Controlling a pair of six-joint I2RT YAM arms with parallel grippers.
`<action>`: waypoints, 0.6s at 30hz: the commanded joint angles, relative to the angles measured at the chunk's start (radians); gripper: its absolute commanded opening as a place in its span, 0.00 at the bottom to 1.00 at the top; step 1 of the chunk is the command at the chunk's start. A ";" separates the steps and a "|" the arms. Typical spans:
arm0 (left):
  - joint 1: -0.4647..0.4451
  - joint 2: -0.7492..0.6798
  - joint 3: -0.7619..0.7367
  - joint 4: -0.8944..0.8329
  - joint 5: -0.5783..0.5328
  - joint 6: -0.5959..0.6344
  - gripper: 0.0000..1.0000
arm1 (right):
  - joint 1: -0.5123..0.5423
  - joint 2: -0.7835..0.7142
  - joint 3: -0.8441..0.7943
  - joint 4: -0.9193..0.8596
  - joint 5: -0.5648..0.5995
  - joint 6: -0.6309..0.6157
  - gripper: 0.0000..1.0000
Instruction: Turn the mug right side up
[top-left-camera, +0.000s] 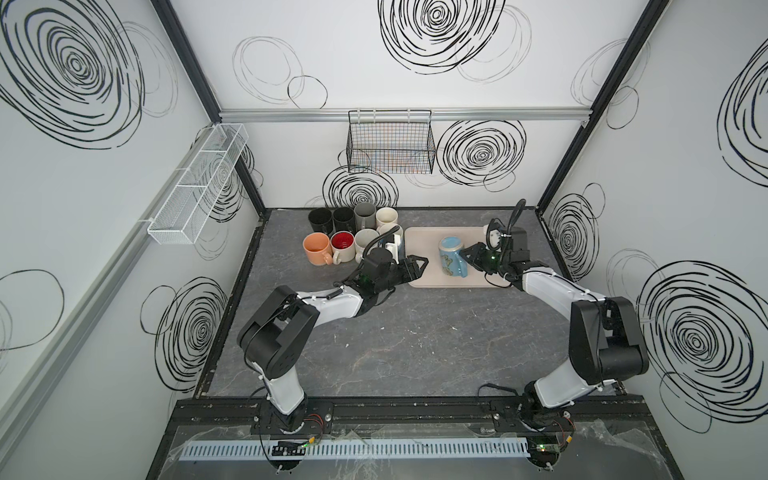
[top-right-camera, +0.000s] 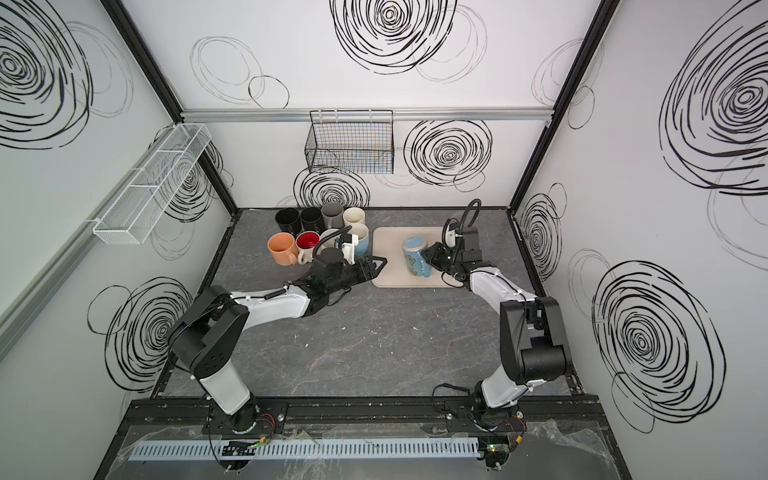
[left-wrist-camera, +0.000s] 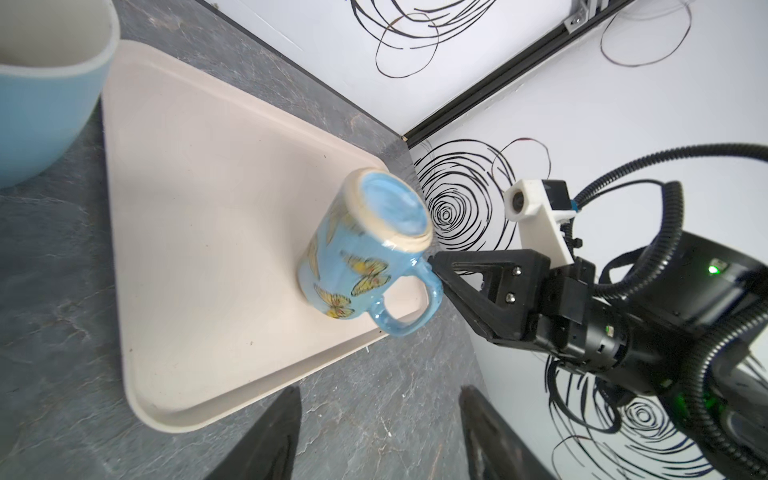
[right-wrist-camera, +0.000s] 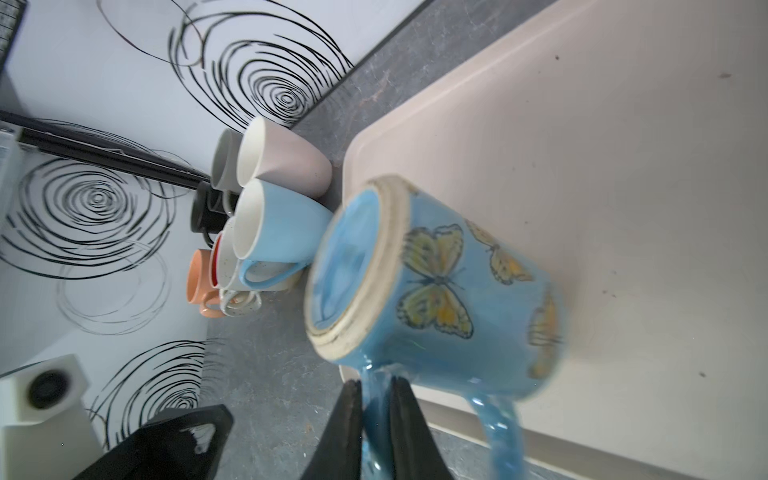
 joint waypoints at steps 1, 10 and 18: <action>0.008 0.049 0.027 0.202 0.045 -0.135 0.64 | -0.004 -0.067 -0.003 0.178 -0.083 0.047 0.00; -0.008 0.142 0.095 0.105 0.042 -0.093 0.64 | -0.003 -0.022 0.009 0.065 0.014 -0.082 0.00; -0.038 0.163 0.181 -0.076 0.009 0.033 0.63 | -0.003 -0.011 0.070 -0.153 0.153 -0.200 0.32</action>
